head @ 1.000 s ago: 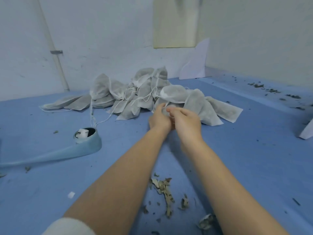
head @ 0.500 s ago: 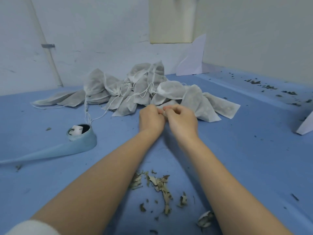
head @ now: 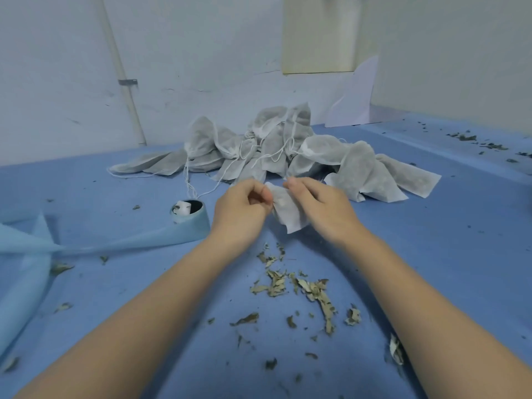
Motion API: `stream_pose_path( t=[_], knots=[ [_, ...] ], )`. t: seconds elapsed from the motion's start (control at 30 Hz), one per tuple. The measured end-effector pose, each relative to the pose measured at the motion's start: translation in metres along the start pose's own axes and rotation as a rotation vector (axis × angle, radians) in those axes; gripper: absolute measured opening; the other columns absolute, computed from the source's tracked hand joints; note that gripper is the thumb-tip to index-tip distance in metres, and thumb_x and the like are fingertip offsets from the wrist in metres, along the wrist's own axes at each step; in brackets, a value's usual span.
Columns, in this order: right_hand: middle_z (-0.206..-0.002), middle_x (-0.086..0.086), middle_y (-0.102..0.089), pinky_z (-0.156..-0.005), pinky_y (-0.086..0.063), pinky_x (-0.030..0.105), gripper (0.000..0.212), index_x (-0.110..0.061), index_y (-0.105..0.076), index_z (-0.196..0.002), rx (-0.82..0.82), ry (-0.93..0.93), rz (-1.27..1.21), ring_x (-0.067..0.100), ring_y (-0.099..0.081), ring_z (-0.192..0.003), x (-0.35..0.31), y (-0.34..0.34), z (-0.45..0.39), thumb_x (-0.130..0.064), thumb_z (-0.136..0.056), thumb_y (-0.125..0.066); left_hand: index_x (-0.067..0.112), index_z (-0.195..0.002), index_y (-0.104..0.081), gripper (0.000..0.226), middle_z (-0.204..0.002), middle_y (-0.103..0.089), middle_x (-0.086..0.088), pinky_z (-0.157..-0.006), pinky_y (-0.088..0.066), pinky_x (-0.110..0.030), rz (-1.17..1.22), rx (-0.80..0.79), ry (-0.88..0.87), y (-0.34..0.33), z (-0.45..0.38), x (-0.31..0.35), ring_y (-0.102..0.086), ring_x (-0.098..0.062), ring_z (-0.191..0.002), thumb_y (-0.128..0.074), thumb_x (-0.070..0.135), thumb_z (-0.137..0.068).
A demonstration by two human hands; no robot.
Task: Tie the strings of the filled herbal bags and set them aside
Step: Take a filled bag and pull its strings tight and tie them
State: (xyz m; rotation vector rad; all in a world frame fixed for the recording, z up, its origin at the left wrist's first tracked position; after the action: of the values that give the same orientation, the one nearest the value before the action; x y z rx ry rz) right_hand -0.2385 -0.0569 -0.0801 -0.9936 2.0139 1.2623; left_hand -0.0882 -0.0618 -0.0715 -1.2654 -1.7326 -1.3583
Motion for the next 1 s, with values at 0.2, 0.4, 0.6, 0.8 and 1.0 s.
stream_pose_path(
  t=[0.2,0.4,0.6,0.8,1.0],
  knots=[
    [-0.080,-0.021,-0.059,-0.068,-0.034,0.012,0.051,-0.027,-0.067,-0.084,0.012,-0.114,0.113,-0.005,-0.053,-0.083,0.014,0.003,0.001,-0.057,-0.097,-0.028,0.024,-0.060,-0.050,0.037,-0.063,-0.053,0.013,-0.058,-0.035,-0.015,-0.126,0.177,-0.036,0.040,0.007,-0.007,-0.047,-0.005,-0.061,-0.050,-0.006,-0.082],
    [-0.083,0.002,-0.068,-0.080,-0.047,0.038,0.060,-0.008,-0.064,-0.077,-0.010,-0.089,0.289,0.019,-0.059,-0.082,0.016,-0.004,-0.001,-0.053,-0.098,-0.031,0.019,-0.085,-0.057,0.028,-0.099,-0.056,0.000,-0.066,-0.028,-0.016,-0.358,0.233,-0.096,0.039,0.015,0.006,-0.050,-0.014,-0.088,-0.045,-0.005,-0.080],
    [-0.073,-0.006,-0.065,-0.071,-0.042,0.020,0.051,-0.024,-0.060,-0.063,0.031,-0.077,0.216,0.008,-0.057,-0.077,0.009,0.000,-0.001,-0.050,-0.099,-0.035,0.013,-0.135,-0.037,0.069,-0.133,-0.046,-0.002,-0.099,-0.019,-0.025,-0.708,-0.171,-0.405,-0.033,0.025,0.035,-0.037,-0.021,-0.123,-0.063,0.032,-0.075],
    [-0.057,-0.011,-0.063,-0.053,-0.038,0.006,0.052,-0.024,-0.066,-0.058,0.067,-0.129,-0.056,-0.006,-0.054,-0.054,0.011,0.004,-0.001,-0.048,-0.097,-0.042,0.014,-0.142,-0.017,0.079,-0.091,-0.050,0.001,-0.075,-0.032,-0.034,-0.722,-0.170,-0.289,-0.035,0.021,0.026,-0.055,-0.028,-0.100,-0.056,0.047,-0.081],
    [-0.042,-0.011,-0.052,-0.050,-0.035,0.010,0.049,-0.002,-0.064,-0.063,-0.014,-0.137,0.127,0.002,-0.044,-0.046,0.009,-0.002,0.000,-0.035,-0.096,-0.051,0.018,-0.111,-0.048,0.040,-0.097,-0.056,-0.002,-0.071,-0.033,-0.033,-0.836,-0.131,-0.256,-0.016,0.022,0.016,-0.055,-0.026,-0.097,-0.044,0.049,-0.087]
  ],
)
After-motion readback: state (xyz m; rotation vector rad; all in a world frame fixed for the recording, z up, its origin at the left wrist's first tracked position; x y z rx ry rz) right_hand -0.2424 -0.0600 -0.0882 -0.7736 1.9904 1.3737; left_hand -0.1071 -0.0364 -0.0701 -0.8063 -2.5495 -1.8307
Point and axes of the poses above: each hand's wrist, its own z-axis away from the middle knuckle, its own y-axis out of the back of the hand, x = y × z, the point moved 9 cm from there along -z, towards the middle knuckle
